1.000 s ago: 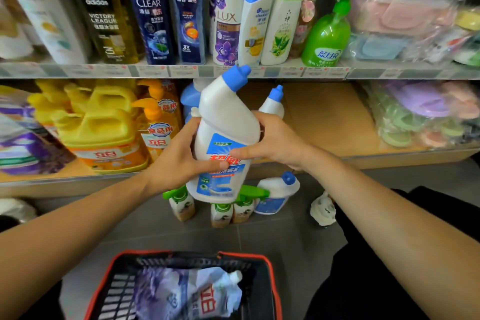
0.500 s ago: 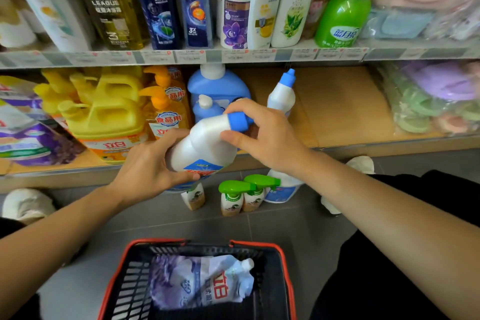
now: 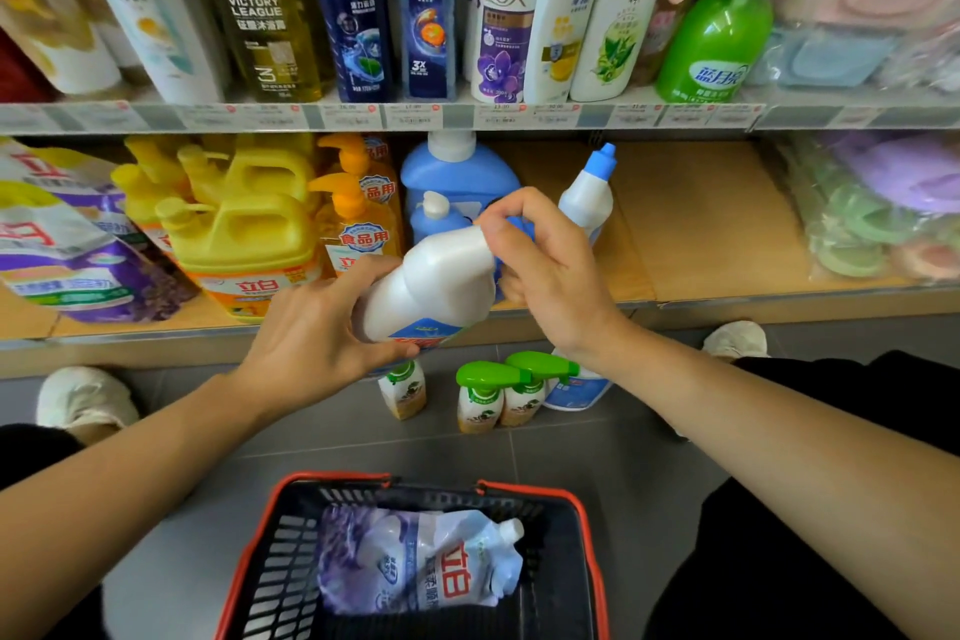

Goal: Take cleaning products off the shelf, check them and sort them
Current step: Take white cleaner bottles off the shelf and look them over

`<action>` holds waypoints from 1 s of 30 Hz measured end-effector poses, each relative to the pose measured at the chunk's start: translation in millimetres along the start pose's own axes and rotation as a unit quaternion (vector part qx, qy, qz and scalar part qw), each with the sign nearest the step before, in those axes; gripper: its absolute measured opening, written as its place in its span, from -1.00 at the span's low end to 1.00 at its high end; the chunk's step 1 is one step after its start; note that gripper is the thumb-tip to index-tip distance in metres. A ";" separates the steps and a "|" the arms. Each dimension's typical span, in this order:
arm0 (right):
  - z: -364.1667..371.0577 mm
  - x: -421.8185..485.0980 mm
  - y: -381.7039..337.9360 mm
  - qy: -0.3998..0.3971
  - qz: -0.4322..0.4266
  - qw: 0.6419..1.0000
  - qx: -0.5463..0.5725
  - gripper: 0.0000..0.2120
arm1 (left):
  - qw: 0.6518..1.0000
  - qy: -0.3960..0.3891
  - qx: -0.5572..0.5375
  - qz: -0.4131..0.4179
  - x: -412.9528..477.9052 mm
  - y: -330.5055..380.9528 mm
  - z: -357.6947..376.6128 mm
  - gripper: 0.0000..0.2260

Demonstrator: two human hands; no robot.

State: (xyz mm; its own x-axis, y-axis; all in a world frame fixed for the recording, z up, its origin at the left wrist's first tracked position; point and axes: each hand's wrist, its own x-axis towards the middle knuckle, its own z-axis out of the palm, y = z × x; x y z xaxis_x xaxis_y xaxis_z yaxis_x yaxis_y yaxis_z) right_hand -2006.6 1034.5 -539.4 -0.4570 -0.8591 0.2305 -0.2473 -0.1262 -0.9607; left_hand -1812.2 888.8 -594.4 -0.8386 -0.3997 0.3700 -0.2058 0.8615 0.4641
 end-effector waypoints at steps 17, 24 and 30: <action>-17.0 13.2 -0.4 -0.038 -0.101 0.979 -0.171 -0.87 | 0.952 -0.130 -0.253 -0.113 16.1 2.9 -11.5 -0.32; -21.0 18.5 4.3 -0.051 0.023 0.998 0.008 -0.70 | 0.935 -0.117 -0.303 -0.144 16.0 7.7 -10.4 -0.33; -27.6 14.5 20.4 -0.088 0.094 0.989 -0.079 -0.63 | 0.913 -0.070 -0.367 -0.167 21.2 15.9 -13.5 -0.42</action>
State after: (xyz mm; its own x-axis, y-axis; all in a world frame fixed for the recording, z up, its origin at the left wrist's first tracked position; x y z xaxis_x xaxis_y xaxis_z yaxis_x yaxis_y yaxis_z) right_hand -2041.8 1033.1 -551.4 -0.3547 -0.9349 0.0072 -0.3086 0.1098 -0.9448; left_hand -1826.4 889.8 -568.3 -0.8580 -0.5129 0.0264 -0.1122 0.2374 0.9649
